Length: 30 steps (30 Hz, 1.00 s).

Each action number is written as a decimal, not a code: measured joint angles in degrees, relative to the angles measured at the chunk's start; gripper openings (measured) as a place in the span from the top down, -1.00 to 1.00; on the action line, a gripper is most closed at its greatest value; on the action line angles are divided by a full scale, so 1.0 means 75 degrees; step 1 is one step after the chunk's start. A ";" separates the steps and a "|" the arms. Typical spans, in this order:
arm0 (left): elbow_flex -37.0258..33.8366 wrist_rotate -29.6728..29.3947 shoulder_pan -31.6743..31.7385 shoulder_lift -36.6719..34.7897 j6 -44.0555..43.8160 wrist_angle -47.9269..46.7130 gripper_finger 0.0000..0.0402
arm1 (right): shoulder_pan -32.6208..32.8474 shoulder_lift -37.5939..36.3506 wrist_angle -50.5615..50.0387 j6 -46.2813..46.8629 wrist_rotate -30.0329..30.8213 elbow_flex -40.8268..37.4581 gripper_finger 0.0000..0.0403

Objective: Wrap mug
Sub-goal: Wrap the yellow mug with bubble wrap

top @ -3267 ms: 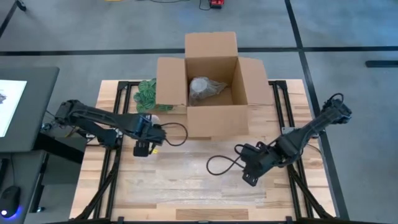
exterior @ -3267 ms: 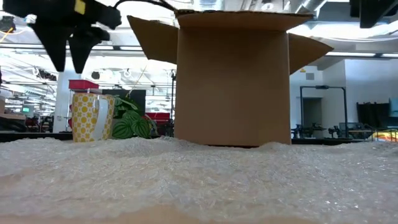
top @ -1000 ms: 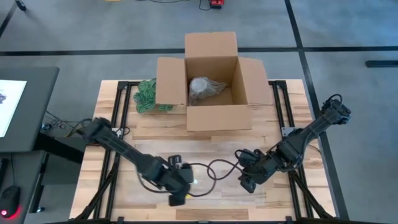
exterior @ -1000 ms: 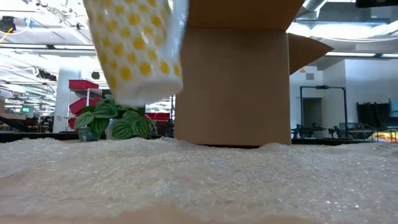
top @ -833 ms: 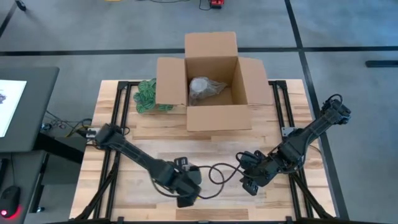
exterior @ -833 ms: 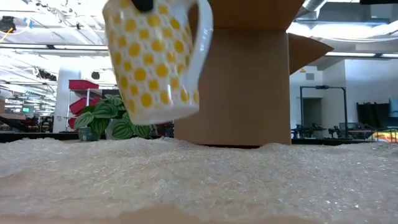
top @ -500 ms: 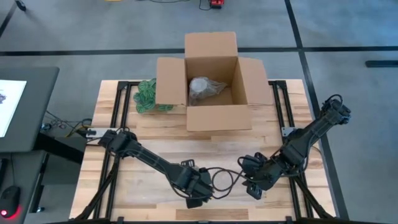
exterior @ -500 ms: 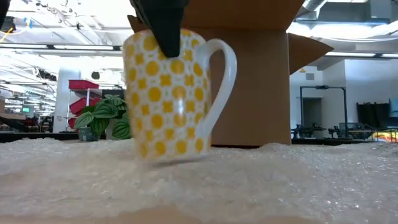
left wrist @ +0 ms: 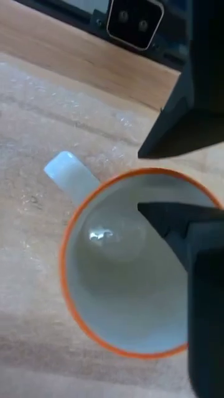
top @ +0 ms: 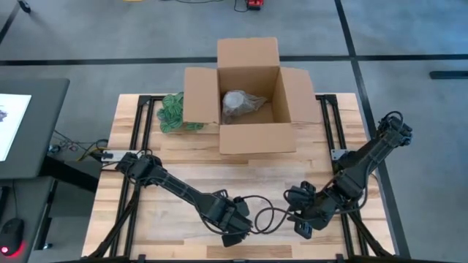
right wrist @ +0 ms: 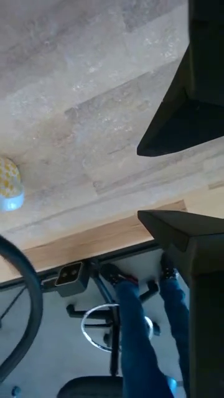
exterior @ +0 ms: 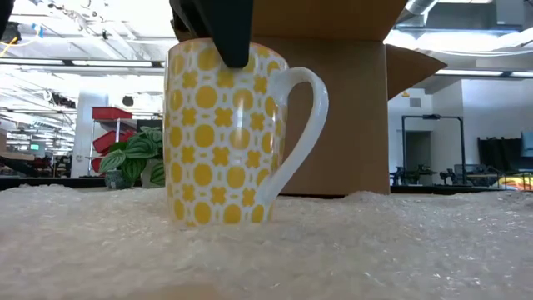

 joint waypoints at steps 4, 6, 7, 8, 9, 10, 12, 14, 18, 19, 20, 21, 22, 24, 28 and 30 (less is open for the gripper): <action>0.0000 0.0406 0.0029 -0.0283 -0.0285 -0.0059 0.20 | -0.0003 0.0000 -0.0031 0.0181 0.0074 0.0000 0.30; 0.0000 0.0612 0.0029 -0.0522 -0.0493 -0.0129 0.13 | -0.0006 0.0000 -0.0029 0.0309 0.0080 0.0000 0.30; 0.0000 0.0674 0.0009 -0.0651 -0.0710 -0.0258 0.11 | -0.0006 0.0000 -0.0032 0.0408 0.0080 0.0000 0.30; 0.0000 0.0674 -0.0046 -0.0805 -0.0956 -0.0412 0.10 | -0.0006 0.0000 -0.0035 0.0514 0.0080 0.0000 0.30; 0.0000 0.0622 -0.0135 -0.0966 -0.1204 -0.0590 0.10 | -0.0006 0.0000 -0.0032 0.0614 0.0080 0.0000 0.30; 0.0000 0.0549 -0.0257 -0.1130 -0.1469 -0.0813 0.10 | -0.0005 0.0000 -0.0039 0.0736 0.0081 0.0000 0.30; 0.0000 0.0303 -0.0566 -0.1411 -0.2031 -0.1384 0.10 | -0.0006 0.0000 -0.0045 0.1026 0.0080 -0.0005 0.30; 0.0000 0.0077 -0.0911 -0.1619 -0.2671 -0.2007 0.11 | -0.0006 0.0000 -0.0024 0.1427 0.0081 -0.0095 0.29; -0.0119 -0.0267 -0.1497 -0.1912 -0.3772 -0.2446 0.18 | -0.0006 0.0003 -0.0010 0.2682 0.0068 -0.0582 0.21; -0.0265 -0.0350 -0.1631 -0.2009 -0.4018 -0.2350 0.20 | -0.0006 0.0005 0.0019 0.3013 0.0047 -0.0754 0.17; -0.0461 -0.0371 -0.1753 -0.2106 -0.4269 -0.2316 0.22 | -0.0006 0.0007 0.0008 0.3344 -0.0017 -0.0918 0.13; -0.0706 -0.0390 -0.1866 -0.2201 -0.4541 -0.2345 0.24 | -0.0006 0.0012 0.0003 0.3618 -0.0117 -0.1056 0.09; -0.0995 -0.0391 -0.1989 -0.2303 -0.4820 -0.2389 0.27 | -0.0006 0.0015 0.0056 0.3835 -0.0209 -0.1175 0.04; -0.1746 -0.0374 -0.2219 -0.2596 -0.5484 -0.2362 0.31 | -0.0006 0.0015 0.0247 0.4107 -0.0329 -0.1367 -0.05; -0.3400 -0.0341 -0.2617 -0.3529 -0.6688 -0.1177 0.36 | -0.0030 0.0012 0.0231 0.4452 -0.0382 -0.1535 -0.19; -0.4314 -0.0526 -0.2837 -0.4049 -0.7197 -0.0292 0.36 | -0.0094 0.0012 0.0030 0.4774 -0.0420 -0.1679 -0.22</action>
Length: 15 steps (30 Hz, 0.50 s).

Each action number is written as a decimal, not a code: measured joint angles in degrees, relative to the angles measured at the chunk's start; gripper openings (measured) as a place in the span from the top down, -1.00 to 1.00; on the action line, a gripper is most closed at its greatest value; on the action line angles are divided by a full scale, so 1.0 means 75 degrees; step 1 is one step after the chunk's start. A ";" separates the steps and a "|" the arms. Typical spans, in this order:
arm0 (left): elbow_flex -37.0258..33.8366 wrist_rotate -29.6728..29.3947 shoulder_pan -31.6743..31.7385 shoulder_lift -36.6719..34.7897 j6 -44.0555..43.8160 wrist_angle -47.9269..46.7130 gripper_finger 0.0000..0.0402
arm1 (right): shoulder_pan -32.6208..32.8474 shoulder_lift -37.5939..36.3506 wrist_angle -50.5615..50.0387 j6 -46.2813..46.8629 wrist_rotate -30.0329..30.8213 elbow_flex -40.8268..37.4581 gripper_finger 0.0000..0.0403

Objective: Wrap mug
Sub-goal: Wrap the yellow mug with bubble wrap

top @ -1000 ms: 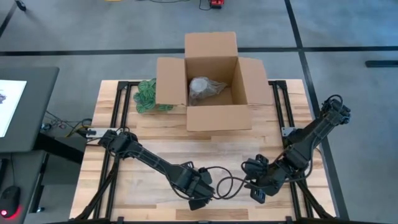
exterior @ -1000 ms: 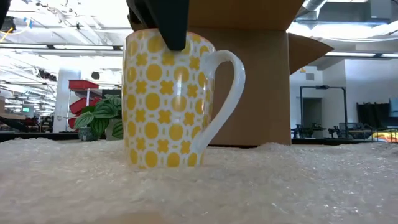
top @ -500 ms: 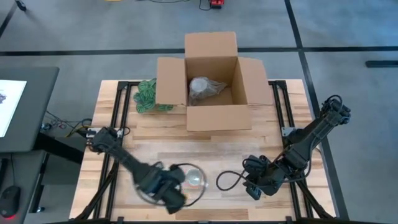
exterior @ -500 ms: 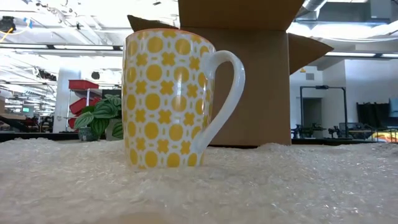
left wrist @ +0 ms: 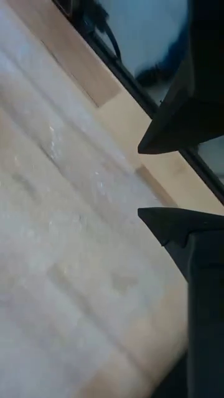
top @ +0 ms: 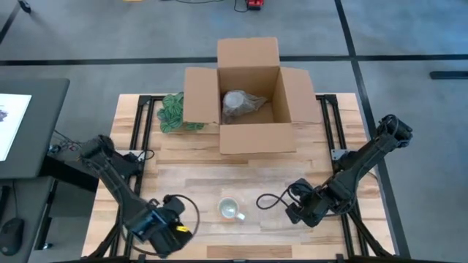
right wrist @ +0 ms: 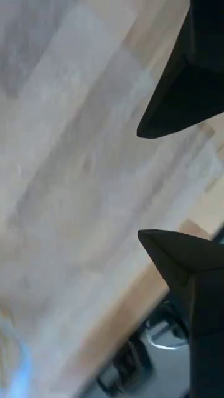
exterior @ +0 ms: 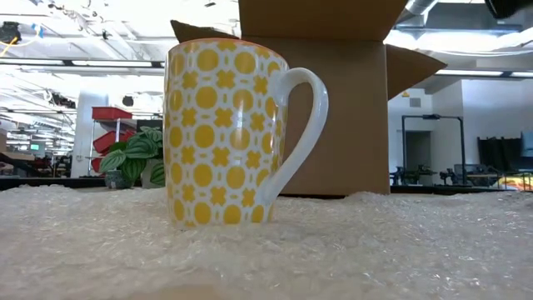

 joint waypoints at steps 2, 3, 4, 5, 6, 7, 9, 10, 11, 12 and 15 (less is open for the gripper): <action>-0.0863 -0.0017 -0.0147 -0.0450 -0.0579 0.0631 0.36 | -0.0090 0.0000 -0.0136 0.0428 -0.0216 -0.0198 -0.22; -0.1275 -0.0024 -0.0216 -0.0648 -0.0843 0.0936 0.35 | -0.0105 0.0000 -0.0164 0.0616 -0.0331 -0.0348 -0.22; -0.1672 -0.0031 -0.0311 -0.0824 -0.1077 0.1195 0.34 | -0.0134 0.0000 -0.0173 0.0787 -0.0474 -0.0493 -0.22; -0.2054 -0.0032 -0.0409 -0.0983 -0.1278 0.1424 0.33 | -0.0147 0.0000 -0.0121 0.0948 -0.0593 -0.0661 -0.22; -0.2393 -0.0030 -0.0496 -0.1120 -0.1456 0.1598 0.32 | -0.0176 0.0000 -0.0081 0.1089 -0.0659 -0.0808 -0.22; -0.2707 -0.0022 -0.0583 -0.1241 -0.1617 0.1759 0.31 | -0.0195 0.0000 -0.0079 0.1252 -0.0757 -0.0939 -0.22; -0.3199 0.0032 -0.0734 -0.1385 -0.1877 0.1977 0.30 | -0.0222 0.0000 -0.0068 0.1528 -0.0789 -0.1164 -0.22; -0.3385 0.0087 -0.0825 -0.1422 -0.1982 0.1986 0.30 | -0.0225 0.0000 0.0012 0.1658 -0.0793 -0.1283 -0.21; -0.3550 0.0174 -0.0920 -0.1462 -0.2051 0.1981 0.30 | -0.0228 0.0000 0.0105 0.1762 -0.0794 -0.1388 -0.21; -0.3672 0.0231 -0.1002 -0.1494 -0.2097 0.1967 0.30 | -0.0231 0.0000 0.0191 0.1844 -0.0798 -0.1476 -0.21; -0.3958 0.0278 -0.1248 -0.1508 -0.2191 0.2018 0.29 | -0.0229 -0.0006 0.0562 0.1900 -0.0884 -0.1768 -0.21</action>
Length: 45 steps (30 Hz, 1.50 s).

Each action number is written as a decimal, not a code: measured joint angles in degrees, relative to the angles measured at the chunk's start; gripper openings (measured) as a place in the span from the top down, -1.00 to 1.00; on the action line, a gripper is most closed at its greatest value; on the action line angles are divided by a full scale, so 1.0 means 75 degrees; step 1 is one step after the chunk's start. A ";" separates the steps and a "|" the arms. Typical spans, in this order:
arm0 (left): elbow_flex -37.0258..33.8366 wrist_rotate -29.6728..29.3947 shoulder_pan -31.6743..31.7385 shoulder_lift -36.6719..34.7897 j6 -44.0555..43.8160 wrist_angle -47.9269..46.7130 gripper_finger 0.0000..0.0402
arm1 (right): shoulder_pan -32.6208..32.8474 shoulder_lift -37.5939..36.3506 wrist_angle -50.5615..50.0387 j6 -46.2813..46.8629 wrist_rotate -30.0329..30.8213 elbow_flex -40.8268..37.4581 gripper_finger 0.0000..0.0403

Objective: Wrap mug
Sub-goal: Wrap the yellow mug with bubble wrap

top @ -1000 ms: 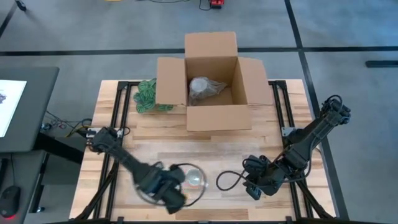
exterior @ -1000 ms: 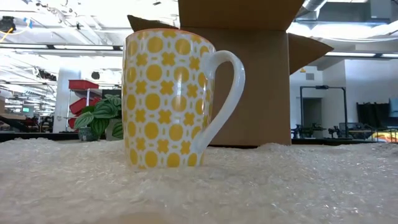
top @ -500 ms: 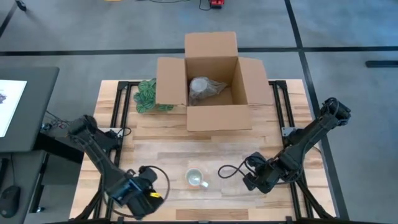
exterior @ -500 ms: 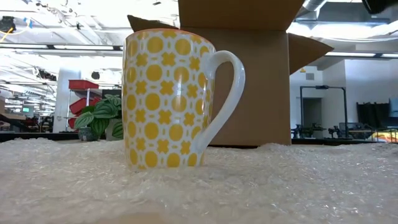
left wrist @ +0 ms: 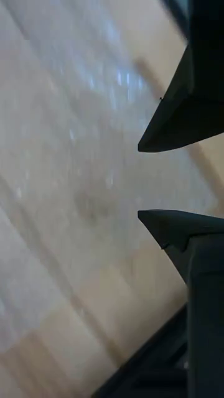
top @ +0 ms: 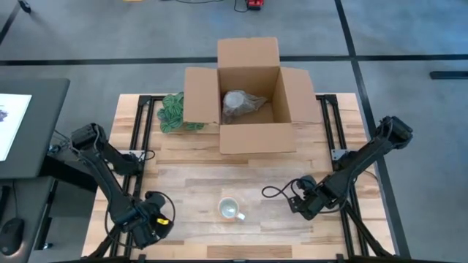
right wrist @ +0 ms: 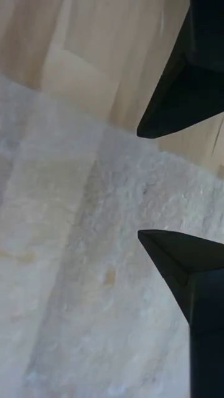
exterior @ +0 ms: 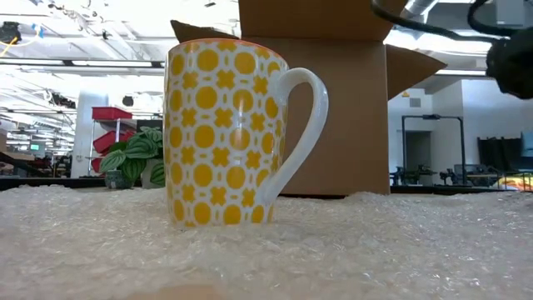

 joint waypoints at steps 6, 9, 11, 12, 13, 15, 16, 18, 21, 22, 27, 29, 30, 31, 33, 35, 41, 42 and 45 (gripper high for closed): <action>-0.0383 0.0091 -0.0290 0.0005 -0.0065 0.0036 0.29 | -0.0017 0.0000 0.0613 0.0076 -0.0283 -0.0644 -0.13; -0.0386 0.0088 -0.0290 0.0005 0.0010 0.0029 0.29 | -0.0017 0.0000 0.0837 0.0091 -0.0291 -0.0783 -0.05; -0.0386 0.0086 -0.0264 0.0005 0.0135 0.0034 0.29 | -0.0017 0.0000 0.0989 0.0103 -0.0283 -0.0815 0.01; -0.0386 0.0086 -0.0251 0.0005 0.0174 0.0034 0.29 | -0.0017 0.0000 0.0993 0.0074 -0.0283 -0.0818 0.04; -0.0386 0.0081 -0.0246 0.0005 0.0255 0.0043 0.29 | -0.0017 0.0000 0.1001 0.0023 -0.0283 -0.0820 0.07; -0.0386 0.0078 -0.0246 0.0005 0.0561 0.0087 0.29 | -0.0017 0.0000 0.1102 -0.0128 -0.0288 -0.0823 0.13; -0.0386 0.0084 -0.0246 0.0005 0.0784 0.0133 0.29 | -0.0017 0.0000 0.1127 -0.0154 -0.0317 -0.0823 0.16; -0.0386 0.0203 -0.0250 -0.0019 0.1347 0.0395 0.29 | -0.0041 0.0000 0.1126 -0.0223 -0.0423 -0.0823 0.21; -0.0386 0.0553 -0.0302 -0.0143 0.2141 0.0796 0.29 | -0.0139 0.0000 0.1141 -0.0277 -0.0498 -0.0823 0.28; -0.0386 0.0588 -0.0320 -0.0201 0.2274 0.0935 0.29 | -0.0164 0.0000 0.1156 -0.0286 -0.0500 -0.0823 0.30; -0.0386 0.0400 -0.0351 -0.0427 0.2043 0.1031 0.29 | -0.0259 0.0065 0.1160 -0.0625 -0.0446 -0.0826 0.42; -0.0386 0.0115 -0.0345 -0.0478 0.1776 0.1028 0.29 | -0.0259 0.0210 0.1157 -0.0739 -0.0398 -0.0831 0.46; -0.0386 -0.0038 -0.0344 -0.0518 0.1644 0.1031 0.29 | -0.0256 0.0300 0.1188 -0.0755 -0.0384 -0.0834 0.49; -0.0386 -0.0172 -0.0324 -0.0566 0.1535 0.1043 0.29 | -0.0256 0.0419 0.1299 -0.0755 -0.0367 -0.0834 0.53; -0.0386 -0.0353 -0.0283 -0.0627 0.1322 0.1070 0.29 | -0.0246 0.0589 0.1505 -0.0763 -0.0295 -0.0817 0.62; -0.0386 -0.0501 -0.0252 -0.0756 0.1193 0.1066 0.29 | -0.0245 0.0730 0.1763 -0.0786 -0.0208 -0.0794 0.74; -0.0386 -0.1136 -0.0234 -0.1192 0.0970 0.1034 0.29 | -0.0232 0.0526 0.1244 -0.0782 0.0096 -0.0417 0.98; -0.0386 -0.1193 -0.0234 -0.1292 0.1002 0.1029 0.29 | -0.0219 0.0433 0.1097 -0.0815 0.0111 -0.0230 0.99; -0.0386 -0.1208 -0.0234 -0.1580 0.1179 0.1014 0.29 | -0.0143 0.0166 0.0403 -0.1024 0.0145 0.0442 1.00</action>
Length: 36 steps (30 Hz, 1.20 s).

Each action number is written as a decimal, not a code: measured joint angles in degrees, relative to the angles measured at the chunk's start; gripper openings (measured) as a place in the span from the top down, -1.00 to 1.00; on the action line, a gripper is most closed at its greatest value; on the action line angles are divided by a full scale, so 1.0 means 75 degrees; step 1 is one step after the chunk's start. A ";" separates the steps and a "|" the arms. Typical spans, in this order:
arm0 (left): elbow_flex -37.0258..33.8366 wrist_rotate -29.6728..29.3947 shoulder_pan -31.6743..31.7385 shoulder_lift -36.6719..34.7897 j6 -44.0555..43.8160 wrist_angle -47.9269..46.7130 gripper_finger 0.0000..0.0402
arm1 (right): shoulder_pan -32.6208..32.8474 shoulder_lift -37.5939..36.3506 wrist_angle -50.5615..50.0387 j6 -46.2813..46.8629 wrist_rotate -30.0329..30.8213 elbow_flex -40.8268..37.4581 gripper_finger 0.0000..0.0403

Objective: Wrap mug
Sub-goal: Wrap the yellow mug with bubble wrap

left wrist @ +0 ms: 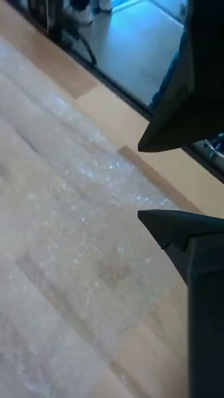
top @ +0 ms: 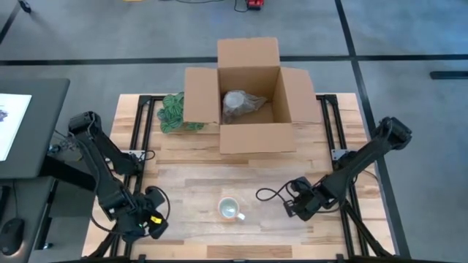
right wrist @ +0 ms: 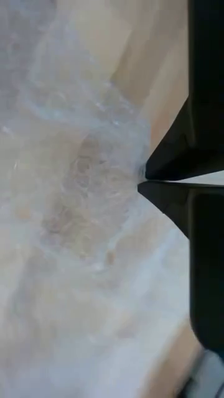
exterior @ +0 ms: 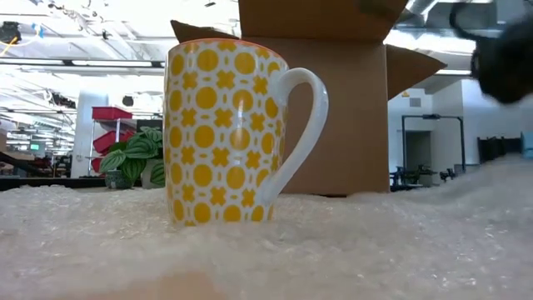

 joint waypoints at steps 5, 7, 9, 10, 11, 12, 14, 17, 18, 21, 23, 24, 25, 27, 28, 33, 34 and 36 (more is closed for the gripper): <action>0.0003 -0.0008 0.0000 -0.0619 0.0467 0.0023 0.29 | -0.0203 -0.0159 -0.0385 -0.1008 0.0006 0.1559 1.00; 0.0003 -0.0111 0.0000 -0.0855 0.0741 0.0009 0.29 | -0.0430 -0.0041 -0.0452 -0.1458 0.0015 0.2185 1.00; 0.0006 -0.0275 -0.0002 -0.0994 0.1090 0.0009 0.29 | -0.0647 0.0158 -0.0460 -0.1927 0.0045 0.2747 1.00; 0.0004 -0.0291 -0.0002 -0.1037 0.1249 -0.0014 0.29 | -0.0777 0.0270 -0.0583 -0.2146 0.0107 0.3018 1.00; 0.0003 -0.0312 0.0000 -0.1087 0.1387 -0.0041 0.29 | -0.0952 0.0414 -0.0651 -0.2373 0.0178 0.3283 1.00; 0.0003 -0.0351 0.0000 -0.1146 0.1498 -0.0097 0.29 | -0.1133 0.0556 -0.0619 -0.2594 0.0193 0.3545 1.00; 0.0003 -0.0424 0.0000 -0.1181 0.1600 -0.0263 0.29 | -0.1434 0.0883 -0.0516 -0.3062 0.0198 0.4007 1.00; 0.0001 -0.0421 0.0003 -0.1180 0.1537 -0.0585 0.29 | -0.1898 0.1496 -0.0237 -0.3755 0.0147 0.4755 1.00; 0.0000 -0.0427 0.0003 -0.1201 0.1535 -0.0636 0.29 | -0.2049 0.1705 -0.0108 -0.3949 0.0044 0.5010 1.00; 0.0003 -0.0430 0.0000 -0.1205 0.1539 -0.0744 0.29 | -0.2361 0.2333 0.0268 -0.4423 -0.0314 0.5825 1.00; 0.0003 -0.0447 0.0003 -0.1266 0.1613 -0.0740 0.29 | -0.2573 0.2771 0.0336 -0.4677 -0.0615 0.6378 1.00; 0.0003 -0.0460 0.0003 -0.1291 0.1639 -0.0743 0.29 | -0.2645 0.3007 0.0325 -0.4775 -0.0794 0.6645 1.00; 0.0003 -0.0476 0.0003 -0.1291 0.1652 -0.0743 0.29 | -0.2702 0.3230 0.0315 -0.4847 -0.0947 0.6887 1.00; 0.0003 -0.0475 0.0002 -0.1289 0.1683 -0.0758 0.29 | -0.2811 0.3653 0.0305 -0.4931 -0.1173 0.7366 1.00; 0.0003 -0.0505 0.0003 -0.1315 0.1723 -0.0756 0.29 | -0.2869 0.3859 0.0298 -0.5002 -0.1264 0.7594 1.00; 0.0003 -0.0686 0.0012 -0.1347 0.1774 -0.0856 0.29 | -0.3034 0.4742 0.0332 -0.5168 -0.1495 0.8469 1.00; 0.0003 -0.0760 0.0015 -0.1355 0.1774 -0.0895 0.29 | -0.3072 0.4931 0.0318 -0.5197 -0.1504 0.8605 1.00; 0.0003 -0.0846 0.0015 -0.1345 0.1793 -0.0958 0.29 | -0.3116 0.5213 0.0335 -0.5217 -0.1521 0.8794 1.00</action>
